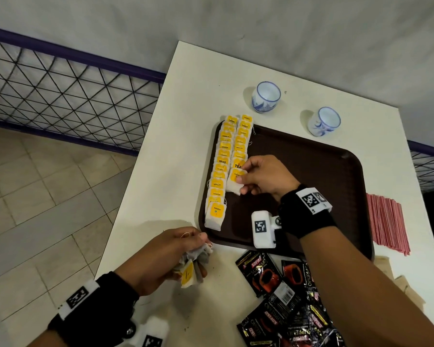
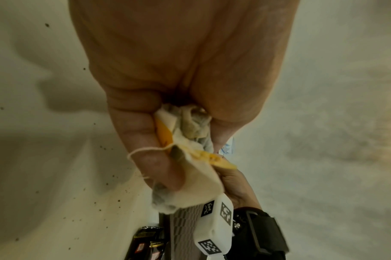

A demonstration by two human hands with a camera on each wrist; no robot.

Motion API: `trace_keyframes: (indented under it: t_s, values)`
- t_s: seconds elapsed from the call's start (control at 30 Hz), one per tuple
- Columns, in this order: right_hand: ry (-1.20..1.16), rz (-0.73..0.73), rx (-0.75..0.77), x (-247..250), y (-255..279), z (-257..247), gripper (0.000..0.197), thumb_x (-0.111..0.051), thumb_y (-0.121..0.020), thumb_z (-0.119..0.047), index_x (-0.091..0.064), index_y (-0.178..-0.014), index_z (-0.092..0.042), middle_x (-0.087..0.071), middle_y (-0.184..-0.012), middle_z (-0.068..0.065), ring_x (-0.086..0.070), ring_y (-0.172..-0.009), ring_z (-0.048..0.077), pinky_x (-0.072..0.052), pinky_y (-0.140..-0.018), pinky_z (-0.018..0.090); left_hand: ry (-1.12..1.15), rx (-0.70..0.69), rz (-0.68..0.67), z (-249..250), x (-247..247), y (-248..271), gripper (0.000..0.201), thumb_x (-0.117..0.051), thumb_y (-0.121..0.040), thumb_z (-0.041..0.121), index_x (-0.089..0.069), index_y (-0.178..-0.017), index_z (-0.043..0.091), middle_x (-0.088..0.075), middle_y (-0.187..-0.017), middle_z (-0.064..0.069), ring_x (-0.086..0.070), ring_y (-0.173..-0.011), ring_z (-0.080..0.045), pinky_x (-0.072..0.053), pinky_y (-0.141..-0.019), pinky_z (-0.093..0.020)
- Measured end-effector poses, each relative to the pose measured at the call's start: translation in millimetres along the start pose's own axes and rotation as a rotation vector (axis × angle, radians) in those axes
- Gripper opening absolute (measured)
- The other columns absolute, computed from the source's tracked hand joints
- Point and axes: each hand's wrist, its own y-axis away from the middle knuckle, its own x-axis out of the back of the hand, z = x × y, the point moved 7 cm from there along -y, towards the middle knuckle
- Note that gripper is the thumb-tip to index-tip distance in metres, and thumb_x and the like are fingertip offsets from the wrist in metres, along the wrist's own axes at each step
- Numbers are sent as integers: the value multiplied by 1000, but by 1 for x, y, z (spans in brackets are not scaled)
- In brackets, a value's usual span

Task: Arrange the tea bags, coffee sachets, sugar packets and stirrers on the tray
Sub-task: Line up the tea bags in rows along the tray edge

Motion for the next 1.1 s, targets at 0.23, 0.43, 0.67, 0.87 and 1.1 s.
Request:
trace_keyframes:
  t_s: [0.23, 0.43, 0.67, 0.87, 1.1]
  values:
    - [50, 91, 18, 5, -5, 0, 23, -76, -83, 1, -60, -97, -4, -69, -76, 14, -68, -54, 17, -46, -41, 21, 0, 5, -2, 2, -3, -1, 29, -57, -100, 38, -76, -99, 15, -76, -98, -15, -74, -83, -30, -52, -79, -43]
    - [135, 146, 27, 8, -10, 2, 33, -82, -79, -6, -57, -99, -4, -70, -78, 13, -69, -55, 18, -46, -43, 25, 1, -17, -29, 4, -6, -1, 30, -56, -101, 36, -75, -99, 14, -75, -98, -18, -74, -83, -30, -47, -78, -44]
    - [284, 247, 313, 0, 42, -19, 22, -83, -79, -21, -63, -88, -20, -65, -80, -1, -60, -67, 6, -52, -63, 25, 86, -21, -28, 21, -7, 1, 43, -53, -96, 52, -77, -96, 16, -75, -88, -14, -70, -71, -25, -48, -62, -28]
    - [225, -17, 566, -53, 114, -23, 8, -79, -83, -14, -73, -85, -19, -64, -82, -7, -61, -75, 12, -50, -69, 23, 152, 3, -11, 30, -5, -3, 52, -47, -96, 62, -77, -91, 19, -74, -94, -18, -71, -83, -34, -54, -69, -35]
    - [456, -199, 818, -86, 154, -30, 9, -72, -87, -21, -74, -96, -22, -60, -93, -8, -62, -82, 10, -53, -69, 37, 117, -6, 2, 36, -12, -4, 48, -46, -99, 56, -78, -99, 21, -75, -89, -6, -69, -69, -15, -56, -61, -29]
